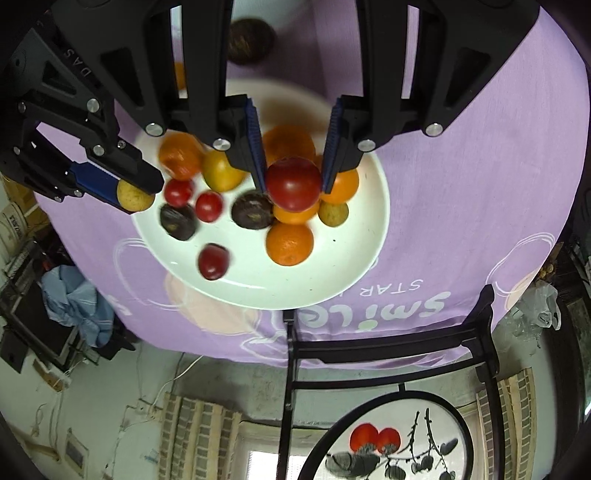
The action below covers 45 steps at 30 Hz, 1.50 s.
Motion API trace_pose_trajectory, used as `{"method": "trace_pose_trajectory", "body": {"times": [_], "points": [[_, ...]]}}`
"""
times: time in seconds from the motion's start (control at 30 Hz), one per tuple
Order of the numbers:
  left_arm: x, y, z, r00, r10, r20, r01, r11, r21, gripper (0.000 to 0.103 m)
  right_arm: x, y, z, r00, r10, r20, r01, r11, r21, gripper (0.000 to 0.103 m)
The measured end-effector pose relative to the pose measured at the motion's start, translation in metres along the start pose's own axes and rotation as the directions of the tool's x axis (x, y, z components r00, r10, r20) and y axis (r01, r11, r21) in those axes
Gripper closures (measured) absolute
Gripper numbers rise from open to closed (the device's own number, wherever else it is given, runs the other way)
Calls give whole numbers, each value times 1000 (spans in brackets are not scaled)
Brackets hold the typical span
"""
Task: Organize fruits
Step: 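Carry the red tomato and yellow-green fruit into the white plate, open both grippers, then grasp the last orange with the right gripper while the left gripper grasps the dark brown fruit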
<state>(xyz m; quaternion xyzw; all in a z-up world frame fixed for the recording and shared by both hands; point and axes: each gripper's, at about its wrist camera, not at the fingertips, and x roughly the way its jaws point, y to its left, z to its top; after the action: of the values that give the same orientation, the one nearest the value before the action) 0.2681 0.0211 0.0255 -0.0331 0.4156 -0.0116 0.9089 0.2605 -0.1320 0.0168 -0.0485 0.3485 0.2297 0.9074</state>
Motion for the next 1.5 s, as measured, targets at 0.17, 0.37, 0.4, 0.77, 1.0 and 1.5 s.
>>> {"method": "trace_pose_trajectory", "body": {"times": [0.17, 0.37, 0.4, 0.77, 1.0, 1.5], "points": [[21, 3, 8, 1000, 24, -6, -24, 999, -24, 73, 25, -7, 4, 999, -5, -31, 6, 999, 38, 78], [22, 9, 13, 996, 63, 58, -58, 995, -85, 39, 33, -19, 5, 999, 17, -33, -12, 989, 144, 76], [19, 9, 14, 996, 62, 71, -56, 995, -85, 39, 31, -20, 4, 1000, 17, -26, -12, 988, 151, 76], [-16, 12, -6, 996, 24, 88, -17, 997, -80, 26, -8, -29, -18, 998, 64, -10, -61, 979, 192, 74], [-32, 13, -42, 997, -6, 73, 12, 997, -81, 25, -27, -19, -44, 997, 60, -45, -53, 989, 140, 73], [-40, 21, -94, 999, -37, 11, 38, 995, -89, 21, -8, 21, -76, 986, -26, -162, 22, 999, -30, 54]]}}
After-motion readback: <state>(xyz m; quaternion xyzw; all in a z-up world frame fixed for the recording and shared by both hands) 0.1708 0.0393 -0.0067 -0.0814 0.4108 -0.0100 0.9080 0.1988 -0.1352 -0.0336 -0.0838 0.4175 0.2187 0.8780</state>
